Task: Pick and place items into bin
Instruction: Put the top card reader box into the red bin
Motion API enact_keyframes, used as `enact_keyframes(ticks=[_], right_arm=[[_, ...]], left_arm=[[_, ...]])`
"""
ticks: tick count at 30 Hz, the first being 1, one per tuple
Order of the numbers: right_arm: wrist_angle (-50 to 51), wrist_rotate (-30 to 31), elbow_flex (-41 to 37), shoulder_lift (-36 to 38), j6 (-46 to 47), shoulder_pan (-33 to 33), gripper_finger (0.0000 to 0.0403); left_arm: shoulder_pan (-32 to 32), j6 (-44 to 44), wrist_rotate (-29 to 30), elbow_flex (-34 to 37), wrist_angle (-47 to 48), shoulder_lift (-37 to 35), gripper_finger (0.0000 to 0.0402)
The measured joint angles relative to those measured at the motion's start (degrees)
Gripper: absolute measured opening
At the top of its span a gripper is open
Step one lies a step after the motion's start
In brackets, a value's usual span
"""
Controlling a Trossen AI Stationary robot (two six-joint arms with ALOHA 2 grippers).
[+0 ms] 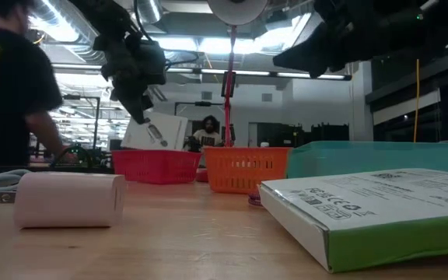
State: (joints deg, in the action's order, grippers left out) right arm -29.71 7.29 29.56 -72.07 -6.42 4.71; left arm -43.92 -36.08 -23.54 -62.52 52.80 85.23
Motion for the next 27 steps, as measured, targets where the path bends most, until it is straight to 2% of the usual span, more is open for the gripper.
enact_keyframes(ticks=[8,27], right_arm=[[-0.07,0.15,0.0,-0.02,-0.1,0.0,0.0],[0.13,0.19,0.0,-0.04,-0.06,0.02,0.0]], left_arm=[[0.04,-5.3,2.7,0.0,-0.04,0.0,0.0045],[2.75,-15.67,1.8,0.0,0.03,0.0,0.0045]])
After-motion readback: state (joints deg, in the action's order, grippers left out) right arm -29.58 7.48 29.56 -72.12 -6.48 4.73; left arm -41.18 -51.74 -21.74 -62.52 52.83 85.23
